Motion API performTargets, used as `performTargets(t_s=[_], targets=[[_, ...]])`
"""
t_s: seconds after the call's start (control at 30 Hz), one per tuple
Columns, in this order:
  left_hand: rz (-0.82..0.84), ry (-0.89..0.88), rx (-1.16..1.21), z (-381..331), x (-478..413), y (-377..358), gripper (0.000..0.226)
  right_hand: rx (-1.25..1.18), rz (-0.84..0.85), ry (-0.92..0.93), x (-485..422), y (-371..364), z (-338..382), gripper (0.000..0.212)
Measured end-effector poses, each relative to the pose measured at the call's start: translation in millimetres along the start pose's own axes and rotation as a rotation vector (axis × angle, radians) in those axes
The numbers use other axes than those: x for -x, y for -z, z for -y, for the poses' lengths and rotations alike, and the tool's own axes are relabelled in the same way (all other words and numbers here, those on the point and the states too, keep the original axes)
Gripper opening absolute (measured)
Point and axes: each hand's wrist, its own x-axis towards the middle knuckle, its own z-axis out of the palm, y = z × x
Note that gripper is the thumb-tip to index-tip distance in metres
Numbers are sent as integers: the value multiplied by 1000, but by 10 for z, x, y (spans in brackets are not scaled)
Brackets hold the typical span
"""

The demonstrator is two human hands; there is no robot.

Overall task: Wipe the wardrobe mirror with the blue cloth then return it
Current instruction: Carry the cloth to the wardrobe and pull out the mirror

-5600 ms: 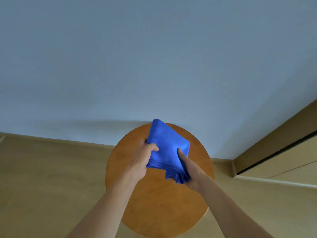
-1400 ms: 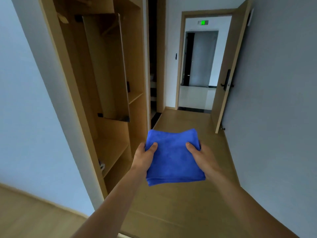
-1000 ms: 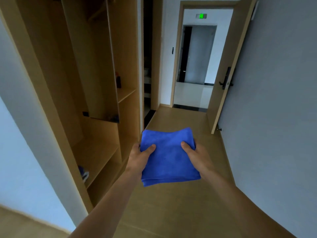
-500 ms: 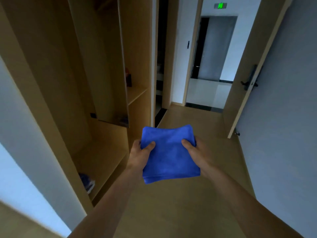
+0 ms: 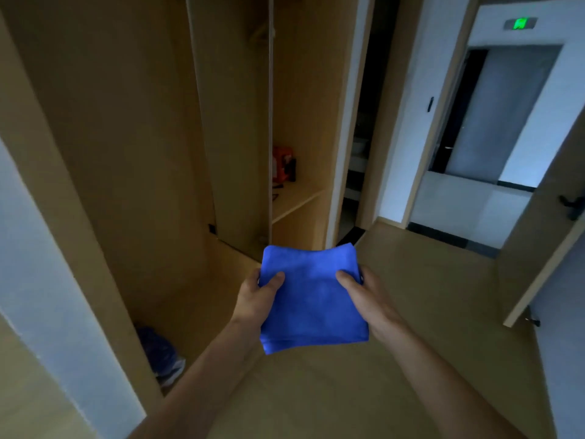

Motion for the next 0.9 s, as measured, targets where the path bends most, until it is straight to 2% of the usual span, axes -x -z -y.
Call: performTargets(t_s=[0.23, 0.47, 0.6, 0.9], targets=[[-132, -5, 41, -58, -441, -327, 7, 21, 106, 0, -846, 117, -36, 21], [-223, -21, 69, -68, -933, -222, 6, -26, 169, -9, -1493, -204, -12, 26], [-254, -29, 43, 3, -1306, -100, 13, -14, 221, -4, -1834, -468, -49, 19], [-247, -66, -7, -133, -2547, 20, 32, -1, 197, -25, -2913, -948, 109, 15]])
